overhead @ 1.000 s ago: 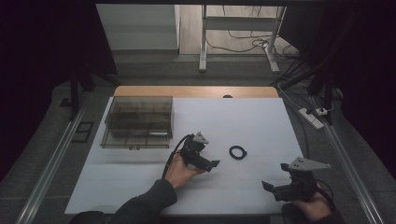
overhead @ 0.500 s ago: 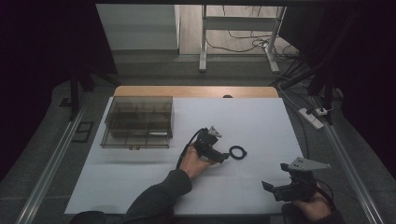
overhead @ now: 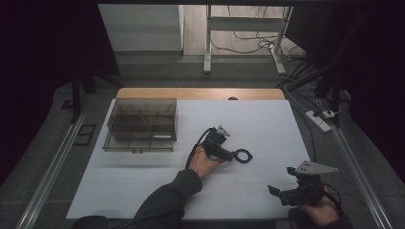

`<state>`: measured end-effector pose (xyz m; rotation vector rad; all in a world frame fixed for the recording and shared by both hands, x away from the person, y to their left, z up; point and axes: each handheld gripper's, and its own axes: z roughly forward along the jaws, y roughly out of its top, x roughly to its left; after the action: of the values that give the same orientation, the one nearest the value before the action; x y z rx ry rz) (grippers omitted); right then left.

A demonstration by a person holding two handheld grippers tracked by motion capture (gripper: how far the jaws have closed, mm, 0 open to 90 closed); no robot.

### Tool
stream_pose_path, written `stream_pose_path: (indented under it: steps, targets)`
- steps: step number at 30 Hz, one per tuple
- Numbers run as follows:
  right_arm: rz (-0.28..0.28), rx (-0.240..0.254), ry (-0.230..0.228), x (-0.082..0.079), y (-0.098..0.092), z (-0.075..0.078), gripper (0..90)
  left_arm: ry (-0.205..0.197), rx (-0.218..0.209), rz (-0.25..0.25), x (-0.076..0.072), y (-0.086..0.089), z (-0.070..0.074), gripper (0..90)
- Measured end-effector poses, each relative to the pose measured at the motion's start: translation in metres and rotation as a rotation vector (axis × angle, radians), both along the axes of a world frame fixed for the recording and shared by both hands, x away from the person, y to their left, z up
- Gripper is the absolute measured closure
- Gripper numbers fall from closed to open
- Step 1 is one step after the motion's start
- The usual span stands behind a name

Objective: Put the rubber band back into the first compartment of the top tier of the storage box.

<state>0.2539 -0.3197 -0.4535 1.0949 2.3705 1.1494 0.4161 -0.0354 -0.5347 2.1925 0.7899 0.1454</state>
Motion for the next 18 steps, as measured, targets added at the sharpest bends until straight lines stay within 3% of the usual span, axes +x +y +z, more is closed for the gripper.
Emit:
stream_pose_path:
  steps: [6,8,9,10,11,12,13,16,17,18]
  targets:
    - [0.001,0.001,0.0,0.0,0.0,0.0,0.0,0.001,-0.014,-0.009,0.003,-0.009,0.003,20.3]
    - [0.002,0.001,0.0,0.0,0.0,0.0,0.0,0.0,-0.001,-0.019,0.003,-0.012,0.003,22.9]
    - [0.001,0.0,-0.001,0.0,0.0,0.0,0.0,-0.005,0.011,-0.025,0.003,-0.014,0.002,29.8]
    - [0.001,0.0,-0.001,0.0,0.0,0.0,0.0,-0.008,0.027,-0.028,0.002,-0.016,0.002,29.8]
    - [0.001,0.0,-0.002,0.0,0.0,0.0,0.0,-0.012,0.037,-0.036,0.002,-0.018,0.002,38.2]
    - [0.001,0.0,-0.002,0.0,0.0,0.0,0.0,-0.023,0.046,-0.037,0.001,-0.019,0.002,38.2]
    - [0.002,0.001,-0.002,0.0,0.0,0.0,0.0,-0.045,0.076,-0.037,-0.002,-0.02,0.003,48.6]
    - [0.002,0.001,-0.002,0.0,0.0,0.0,0.0,-0.039,0.072,-0.053,-0.003,-0.02,0.004,60.4]
    - [0.002,0.0,-0.003,0.0,0.0,0.0,0.0,-0.038,0.073,-0.063,-0.003,-0.019,0.004,72.3]
    - [0.002,0.0,-0.003,0.0,0.0,0.0,0.0,-0.031,0.069,-0.08,-0.004,-0.018,0.004,72.3]
